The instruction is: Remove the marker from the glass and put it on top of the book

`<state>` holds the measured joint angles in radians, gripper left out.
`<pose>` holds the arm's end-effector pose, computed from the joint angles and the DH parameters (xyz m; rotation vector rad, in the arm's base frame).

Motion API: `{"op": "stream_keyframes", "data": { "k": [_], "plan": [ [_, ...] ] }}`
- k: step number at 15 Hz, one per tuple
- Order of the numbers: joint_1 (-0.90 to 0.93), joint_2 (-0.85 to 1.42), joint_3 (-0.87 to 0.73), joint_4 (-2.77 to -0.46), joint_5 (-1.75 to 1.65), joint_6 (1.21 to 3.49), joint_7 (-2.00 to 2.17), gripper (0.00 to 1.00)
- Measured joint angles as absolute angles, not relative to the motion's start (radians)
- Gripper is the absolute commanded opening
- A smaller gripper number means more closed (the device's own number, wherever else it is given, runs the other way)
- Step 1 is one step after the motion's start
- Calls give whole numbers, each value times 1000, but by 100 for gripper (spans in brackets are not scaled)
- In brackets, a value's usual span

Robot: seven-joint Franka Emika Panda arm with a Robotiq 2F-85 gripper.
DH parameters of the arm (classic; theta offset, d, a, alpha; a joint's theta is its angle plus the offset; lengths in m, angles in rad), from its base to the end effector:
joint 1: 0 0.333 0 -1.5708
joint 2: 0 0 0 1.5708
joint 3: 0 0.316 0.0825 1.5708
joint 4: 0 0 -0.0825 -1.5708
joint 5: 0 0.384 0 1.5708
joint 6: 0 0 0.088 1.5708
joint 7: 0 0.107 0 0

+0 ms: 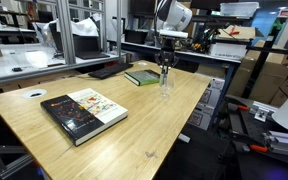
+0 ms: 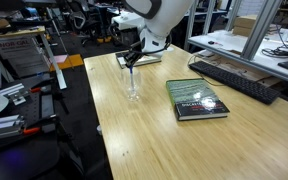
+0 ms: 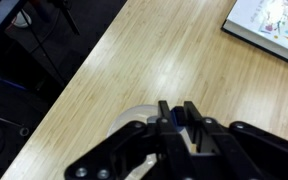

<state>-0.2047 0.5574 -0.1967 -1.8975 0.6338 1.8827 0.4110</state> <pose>0.5444 -0.1811 0.1856 -2.1826 1.4674 0.7214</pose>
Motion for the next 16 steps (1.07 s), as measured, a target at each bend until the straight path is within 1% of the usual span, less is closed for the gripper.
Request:
{"op": "stream_keyframes", "data": {
  "k": [1, 2, 13, 14, 16],
  "plan": [
    [-205, 557, -197, -1897, 634, 1884, 411, 0],
    [-205, 557, -197, -1897, 634, 1882, 412, 3],
    [-205, 556, -198, -1894, 634, 1904, 411, 3],
    [-204, 546, -203, -1891, 630, 1893, 411, 3],
    [-208, 447, -228, -1891, 602, 1818, 415, 3]
  ]
}}
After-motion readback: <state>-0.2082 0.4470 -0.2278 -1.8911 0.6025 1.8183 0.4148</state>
